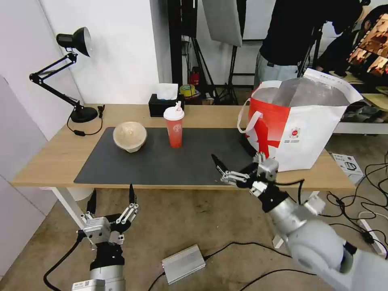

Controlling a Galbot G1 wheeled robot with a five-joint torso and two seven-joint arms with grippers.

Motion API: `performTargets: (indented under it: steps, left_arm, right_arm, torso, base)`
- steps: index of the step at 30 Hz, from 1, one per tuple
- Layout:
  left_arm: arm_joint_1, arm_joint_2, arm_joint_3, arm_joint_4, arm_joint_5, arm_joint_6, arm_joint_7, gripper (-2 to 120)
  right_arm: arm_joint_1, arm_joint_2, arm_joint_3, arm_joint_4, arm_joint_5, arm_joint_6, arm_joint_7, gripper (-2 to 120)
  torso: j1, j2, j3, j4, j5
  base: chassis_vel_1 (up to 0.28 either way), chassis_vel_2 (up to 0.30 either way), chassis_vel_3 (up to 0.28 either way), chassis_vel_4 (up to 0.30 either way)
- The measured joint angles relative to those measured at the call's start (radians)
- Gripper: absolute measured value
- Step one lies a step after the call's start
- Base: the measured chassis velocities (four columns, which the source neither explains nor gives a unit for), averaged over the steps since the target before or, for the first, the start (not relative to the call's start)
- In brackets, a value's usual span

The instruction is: Pick up the trash from the table and place it into the takeout bag.

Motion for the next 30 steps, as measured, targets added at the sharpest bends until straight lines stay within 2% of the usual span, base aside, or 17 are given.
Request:
performTargets:
  steps: [4,11,12,18,22,30]
  left_arm:
    - [-0.001,0.000,0.000,-0.001,-0.006,0.000,0.001,100]
    - [-0.002,0.000,0.000,0.001,-0.008,0.000,0.002,100]
    - [-0.002,0.000,0.000,0.002,-0.008,0.000,0.003,100]
    - [0.001,0.000,0.000,0.002,-0.007,-0.001,0.003,100]
    - [0.004,0.000,-0.004,0.002,-0.007,-0.001,0.004,100]
    - [0.004,0.000,-0.008,0.004,-0.015,-0.004,0.001,100]
  right_arm:
    - [0.042,-0.013,-0.029,-0.019,0.013,-0.012,-0.033,100]
    - [0.204,-0.008,-0.140,-0.094,0.051,-0.032,-0.100,100]
    - [0.258,0.004,-0.180,-0.125,0.059,-0.037,-0.112,100]
    - [0.360,0.032,-0.251,-0.184,0.074,-0.043,-0.129,100]
    - [0.477,0.085,-0.333,-0.253,0.078,-0.053,-0.128,100]
    - [0.559,0.150,-0.393,-0.327,0.076,-0.060,-0.108,100]
  torso:
    - [0.000,0.000,0.000,-0.0001,0.0000]
    - [0.000,0.000,0.000,-0.0001,0.0001]
    - [0.000,0.000,0.000,0.0000,-0.0001]
    - [0.000,0.000,0.000,0.0001,-0.0001]
    - [0.000,0.000,0.000,0.0001,-0.0001]
    - [0.000,0.000,0.000,0.0000,-0.0001]
  base:
    - [0.000,0.000,0.000,0.000]
    - [0.000,0.000,0.000,0.000]
    - [0.000,0.000,0.000,0.000]
    - [0.000,0.000,0.000,0.000]
    - [0.000,0.000,0.000,0.000]
    - [0.000,0.000,0.000,0.000]
